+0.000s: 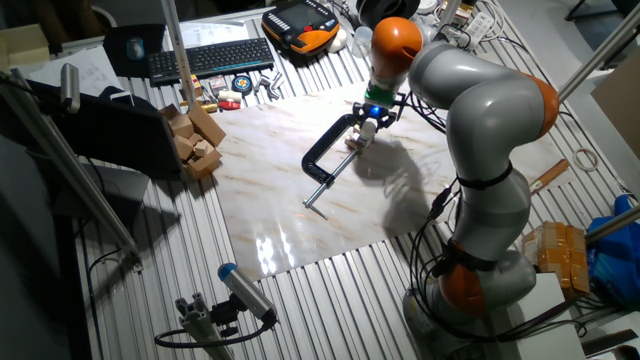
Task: Take out the light bulb by rotating it
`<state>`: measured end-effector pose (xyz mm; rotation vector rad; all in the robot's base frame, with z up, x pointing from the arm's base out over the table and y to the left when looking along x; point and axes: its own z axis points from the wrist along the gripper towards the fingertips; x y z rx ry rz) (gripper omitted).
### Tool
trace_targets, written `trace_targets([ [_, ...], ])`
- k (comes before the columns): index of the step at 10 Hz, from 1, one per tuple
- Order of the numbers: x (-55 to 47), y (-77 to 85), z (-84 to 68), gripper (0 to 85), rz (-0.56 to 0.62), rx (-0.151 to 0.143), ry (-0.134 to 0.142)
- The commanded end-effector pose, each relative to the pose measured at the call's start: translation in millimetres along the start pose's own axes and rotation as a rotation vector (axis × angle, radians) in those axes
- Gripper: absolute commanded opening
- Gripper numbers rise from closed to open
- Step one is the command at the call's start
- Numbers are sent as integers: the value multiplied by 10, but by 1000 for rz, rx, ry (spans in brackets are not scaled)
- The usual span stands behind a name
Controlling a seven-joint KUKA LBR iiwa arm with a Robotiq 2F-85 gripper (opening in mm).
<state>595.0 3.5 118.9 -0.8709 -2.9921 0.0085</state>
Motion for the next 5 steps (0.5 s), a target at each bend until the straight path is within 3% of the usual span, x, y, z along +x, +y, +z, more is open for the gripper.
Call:
trace_targets([
  [1,0,0,-1,0,-36,1,1],
  [5,0,0,-2,0,-176,8,4],
])
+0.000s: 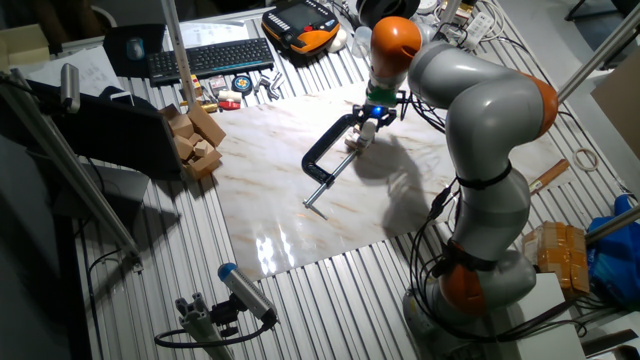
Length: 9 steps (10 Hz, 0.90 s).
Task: Take out the light bulb by rotating it
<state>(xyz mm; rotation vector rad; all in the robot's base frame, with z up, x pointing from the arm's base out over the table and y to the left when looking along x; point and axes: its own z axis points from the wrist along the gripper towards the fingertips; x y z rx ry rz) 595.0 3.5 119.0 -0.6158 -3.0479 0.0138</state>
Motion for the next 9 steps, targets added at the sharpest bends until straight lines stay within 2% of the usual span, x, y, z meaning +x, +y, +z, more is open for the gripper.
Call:
trace_targets([
  [1,0,2,-1,0,-45,1,1],
  [6,0,2,-9,0,-223,0,-2],
  [9,-3,6,-9,0,-347,2,-15],
])
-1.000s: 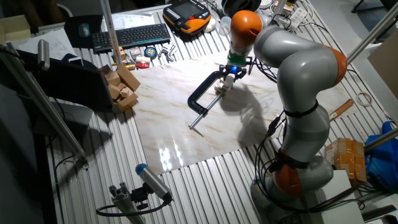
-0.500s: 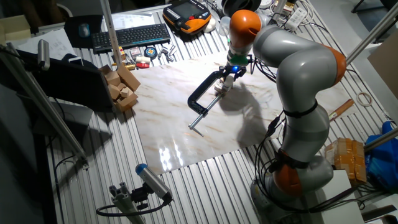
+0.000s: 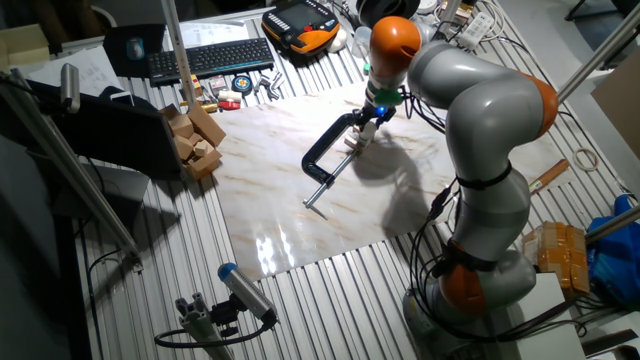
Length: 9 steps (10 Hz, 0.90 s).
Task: Take out the light bulb by rotating it
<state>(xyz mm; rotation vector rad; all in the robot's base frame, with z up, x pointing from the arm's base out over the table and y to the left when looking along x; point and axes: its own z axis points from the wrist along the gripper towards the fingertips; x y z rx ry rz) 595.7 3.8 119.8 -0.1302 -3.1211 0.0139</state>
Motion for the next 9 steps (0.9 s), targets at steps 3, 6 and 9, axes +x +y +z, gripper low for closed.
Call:
trace_targets([
  [3,0,0,-5,0,-189,15,-8],
  [6,-4,2,-9,0,-303,43,-8],
  [9,-2,2,-12,0,-402,63,-21],
])
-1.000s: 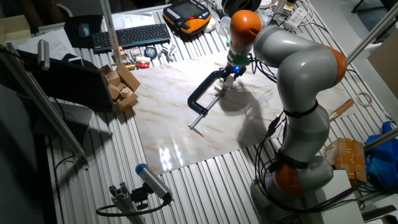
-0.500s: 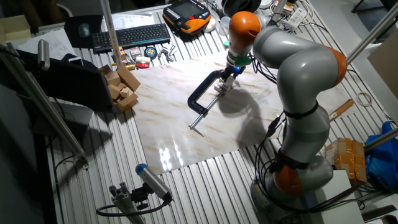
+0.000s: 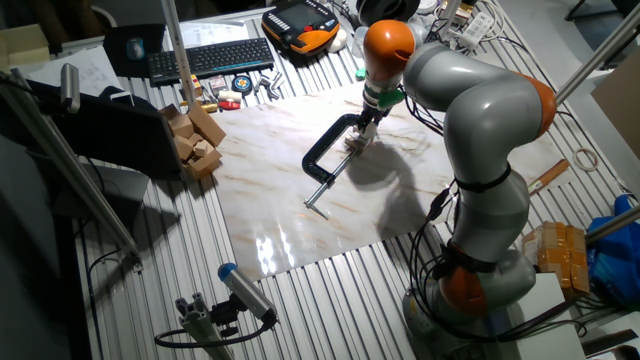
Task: Take out the light bulb by rotating it
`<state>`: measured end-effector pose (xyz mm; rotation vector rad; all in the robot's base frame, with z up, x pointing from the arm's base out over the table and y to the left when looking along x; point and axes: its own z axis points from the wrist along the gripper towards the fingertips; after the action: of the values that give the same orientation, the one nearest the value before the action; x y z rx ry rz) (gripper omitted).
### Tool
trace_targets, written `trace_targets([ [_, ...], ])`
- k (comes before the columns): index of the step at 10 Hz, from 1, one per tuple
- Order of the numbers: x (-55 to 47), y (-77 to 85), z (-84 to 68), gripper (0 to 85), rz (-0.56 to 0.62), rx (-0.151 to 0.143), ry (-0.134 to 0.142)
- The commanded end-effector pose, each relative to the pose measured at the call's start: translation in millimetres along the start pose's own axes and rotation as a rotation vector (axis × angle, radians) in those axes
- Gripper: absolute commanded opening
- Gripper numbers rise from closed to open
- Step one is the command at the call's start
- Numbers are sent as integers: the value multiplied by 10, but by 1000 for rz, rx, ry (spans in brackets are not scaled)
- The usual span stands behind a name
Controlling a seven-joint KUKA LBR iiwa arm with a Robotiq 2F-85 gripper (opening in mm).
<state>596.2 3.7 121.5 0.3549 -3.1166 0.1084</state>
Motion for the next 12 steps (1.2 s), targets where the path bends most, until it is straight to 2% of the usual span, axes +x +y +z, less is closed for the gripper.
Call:
trace_targets([
  [1,3,5,7,0,-122,7,-13],
  [5,0,12,-31,0,-165,19,-19],
  [9,-51,4,-223,0,-147,36,-2],
  [12,-43,-46,-318,0,-112,42,-17],
])
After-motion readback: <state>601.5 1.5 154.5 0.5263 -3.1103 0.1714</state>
